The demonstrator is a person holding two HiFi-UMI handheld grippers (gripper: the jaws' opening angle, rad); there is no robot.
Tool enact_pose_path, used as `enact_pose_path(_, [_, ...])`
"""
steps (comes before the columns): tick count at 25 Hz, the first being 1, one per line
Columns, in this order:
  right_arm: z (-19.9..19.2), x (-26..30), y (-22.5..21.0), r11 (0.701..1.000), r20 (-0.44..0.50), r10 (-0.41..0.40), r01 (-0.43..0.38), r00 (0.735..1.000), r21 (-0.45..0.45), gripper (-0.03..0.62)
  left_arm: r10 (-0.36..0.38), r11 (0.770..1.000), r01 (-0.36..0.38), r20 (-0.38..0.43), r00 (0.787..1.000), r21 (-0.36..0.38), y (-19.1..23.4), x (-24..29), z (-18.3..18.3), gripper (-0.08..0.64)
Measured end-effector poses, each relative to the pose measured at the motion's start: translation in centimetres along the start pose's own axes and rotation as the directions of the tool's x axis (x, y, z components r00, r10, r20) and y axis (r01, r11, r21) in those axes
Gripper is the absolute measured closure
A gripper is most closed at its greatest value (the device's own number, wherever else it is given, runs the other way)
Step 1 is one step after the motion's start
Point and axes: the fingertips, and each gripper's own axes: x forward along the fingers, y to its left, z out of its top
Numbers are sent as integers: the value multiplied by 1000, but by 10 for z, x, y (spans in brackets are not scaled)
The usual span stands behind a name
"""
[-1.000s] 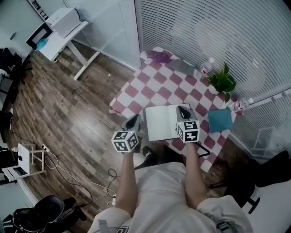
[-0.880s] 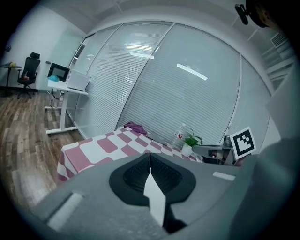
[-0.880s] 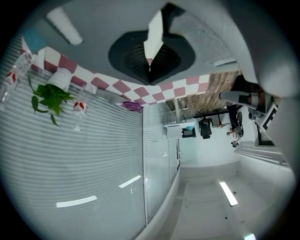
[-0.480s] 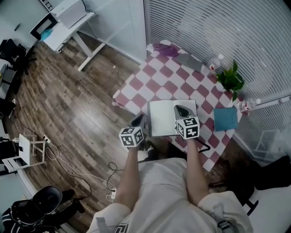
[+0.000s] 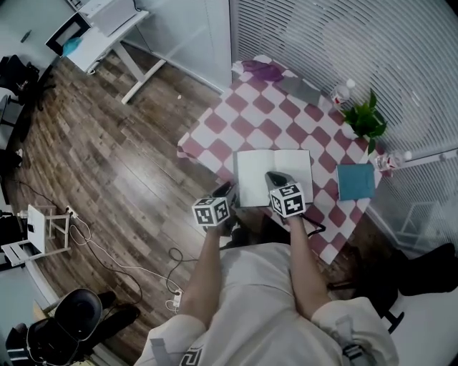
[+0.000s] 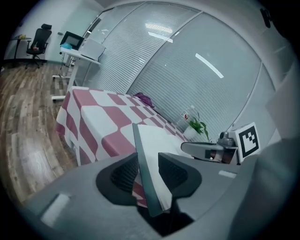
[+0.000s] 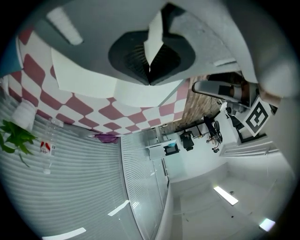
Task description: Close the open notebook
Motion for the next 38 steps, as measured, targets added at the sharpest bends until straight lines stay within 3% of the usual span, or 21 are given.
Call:
enact_pose_path(5, [-17,14,23,999,-47,41,-42,998,-17,591,-11,999,10,-26,1000,-41,5,-3,-17,391])
enact_pose_path(9, [-28,20,28,997,-69,24,-28,997,-67,589,-2,999,0,-59,998,-33,5,-6,-36,391])
enact_pose_path(16, [-30,20,32,999,-64,15,-18,998,-47,589,-68,990,61,-58,996,-124,-2,-7,-49,391])
enact_pose_path(22, [-31,16,40,996,-68,32,-37,997,-80,589,-143,978,123,-113,983,-168,-15,2,-69,391])
enact_pose_path(28, [-31,10,49,986,-83,82,-93,993,-141,589,-203,965,180,-111,973,-189,-23,-3,-60,391])
enact_pose_path(32, [-26,-1,59,967,-56,138,-146,989,-208,589,-260,955,244,-83,962,-167,-35,-12,-45,391])
enact_pose_path(38, [-19,-34,77,924,13,147,-132,989,-358,586,-332,943,331,-101,938,-26,-58,-26,-24,391])
